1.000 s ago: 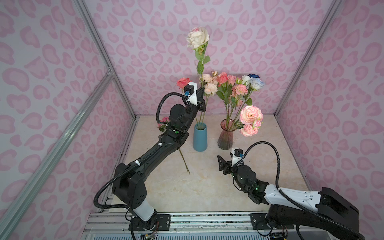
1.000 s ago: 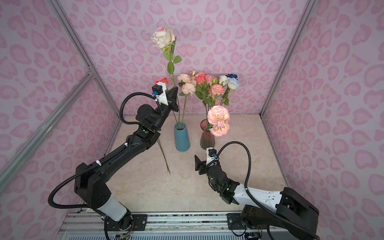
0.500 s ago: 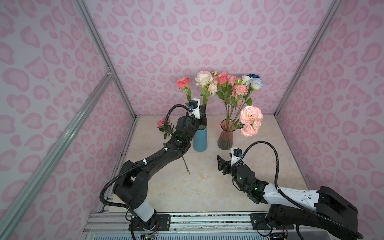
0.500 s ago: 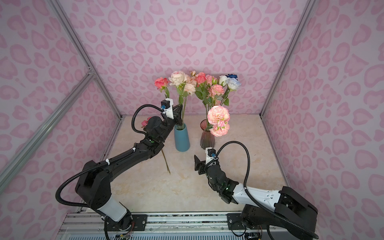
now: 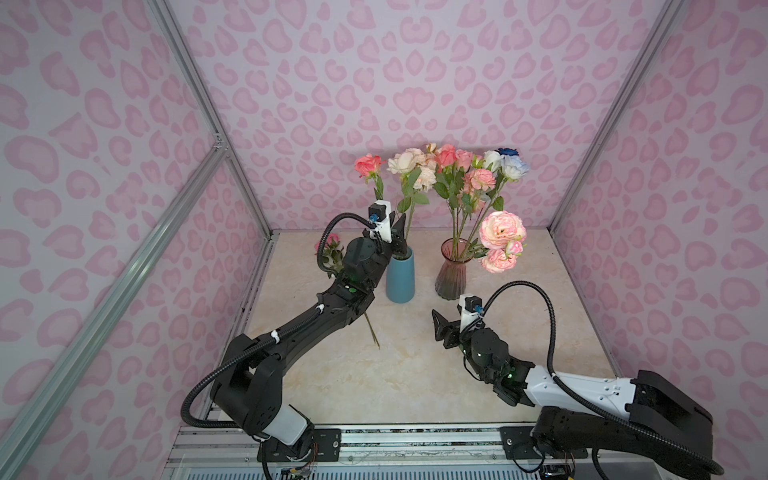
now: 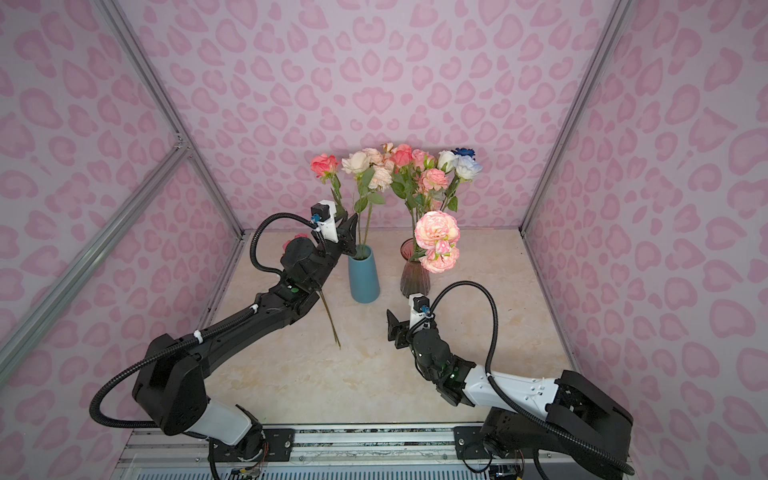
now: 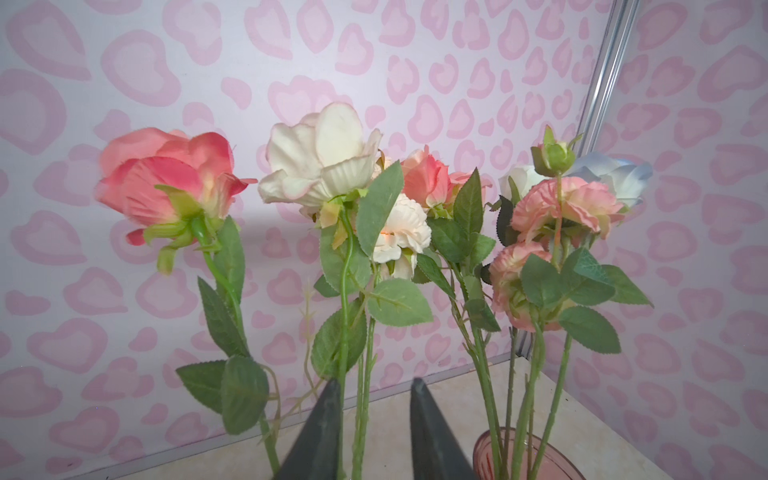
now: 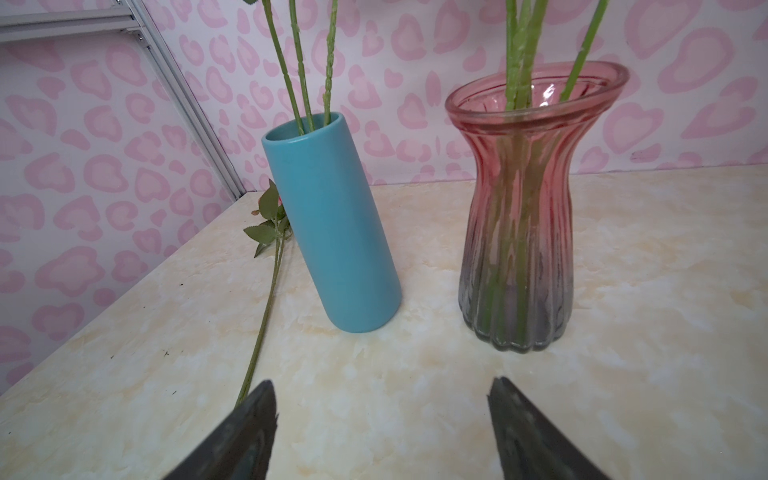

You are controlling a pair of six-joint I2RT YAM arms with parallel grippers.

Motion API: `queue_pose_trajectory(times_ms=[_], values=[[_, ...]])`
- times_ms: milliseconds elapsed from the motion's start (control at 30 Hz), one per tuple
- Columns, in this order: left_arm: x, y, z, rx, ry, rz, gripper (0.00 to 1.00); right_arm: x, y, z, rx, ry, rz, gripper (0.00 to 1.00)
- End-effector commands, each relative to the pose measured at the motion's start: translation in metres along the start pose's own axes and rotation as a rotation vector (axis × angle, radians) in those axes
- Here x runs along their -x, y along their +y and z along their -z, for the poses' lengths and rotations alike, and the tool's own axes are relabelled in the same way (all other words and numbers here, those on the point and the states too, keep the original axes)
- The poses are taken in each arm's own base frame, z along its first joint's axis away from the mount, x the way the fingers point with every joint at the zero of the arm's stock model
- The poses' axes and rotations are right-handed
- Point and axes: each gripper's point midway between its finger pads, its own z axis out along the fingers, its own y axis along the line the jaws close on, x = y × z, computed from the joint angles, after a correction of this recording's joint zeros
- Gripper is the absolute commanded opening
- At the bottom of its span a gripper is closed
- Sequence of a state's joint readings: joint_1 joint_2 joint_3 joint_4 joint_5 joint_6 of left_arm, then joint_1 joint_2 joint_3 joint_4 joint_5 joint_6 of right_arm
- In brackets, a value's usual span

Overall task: Arrange the flowers into the vase
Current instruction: 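Lower the white rose stem into the teal vase and open the left gripper, then move the left gripper back to the remaining pink roses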

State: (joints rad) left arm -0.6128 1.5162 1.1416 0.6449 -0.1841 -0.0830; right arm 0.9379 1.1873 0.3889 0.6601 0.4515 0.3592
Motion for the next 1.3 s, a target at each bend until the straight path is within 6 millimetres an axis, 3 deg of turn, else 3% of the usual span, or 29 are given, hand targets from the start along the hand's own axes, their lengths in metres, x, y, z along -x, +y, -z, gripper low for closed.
queue_pose_trajectory(times_ms=[0, 133, 200, 233, 300, 500, 567, 633, 800, 1267], values=[[0.019, 0.005, 0.016, 0.017, -0.018, 0.026, 0.33, 0.002, 0.002, 0.000, 0.008, -0.004, -0.008, 0.81], [0.031, 0.014, 0.047, 0.039, -0.038, 0.064, 0.35, 0.001, 0.003, 0.000, 0.010, -0.001, -0.013, 0.81], [0.024, 0.025, 0.063, 0.088, -0.010, 0.077, 0.35, 0.001, 0.003, -0.001, 0.013, 0.003, -0.018, 0.81], [0.018, 0.033, 0.072, 0.124, 0.012, 0.079, 0.41, 0.001, 0.004, 0.000, 0.017, 0.006, -0.021, 0.81], [-0.001, 0.051, 0.087, 0.215, 0.062, 0.078, 0.47, 0.000, 0.004, -0.001, 0.015, 0.005, -0.023, 0.81], [-0.078, 0.131, 0.146, 0.657, 0.281, 0.076, 0.69, 0.002, 0.004, 0.001, 0.024, 0.005, -0.049, 0.81], [-0.103, 0.146, 0.159, 0.717, 0.374, 0.107, 0.69, 0.001, 0.005, 0.001, 0.025, 0.008, -0.053, 0.81], [-0.128, 0.154, 0.163, 0.721, 0.461, 0.157, 0.69, -0.002, 0.005, -0.001, 0.021, 0.014, -0.053, 0.81], [-0.169, 0.164, 0.159, 0.706, 0.609, 0.288, 0.65, -0.011, 0.008, -0.008, 0.023, 0.044, -0.035, 0.81], [-0.220, 0.167, 0.138, 0.687, 0.824, 0.373, 0.58, -0.016, 0.012, -0.009, 0.007, 0.051, -0.005, 0.80]])
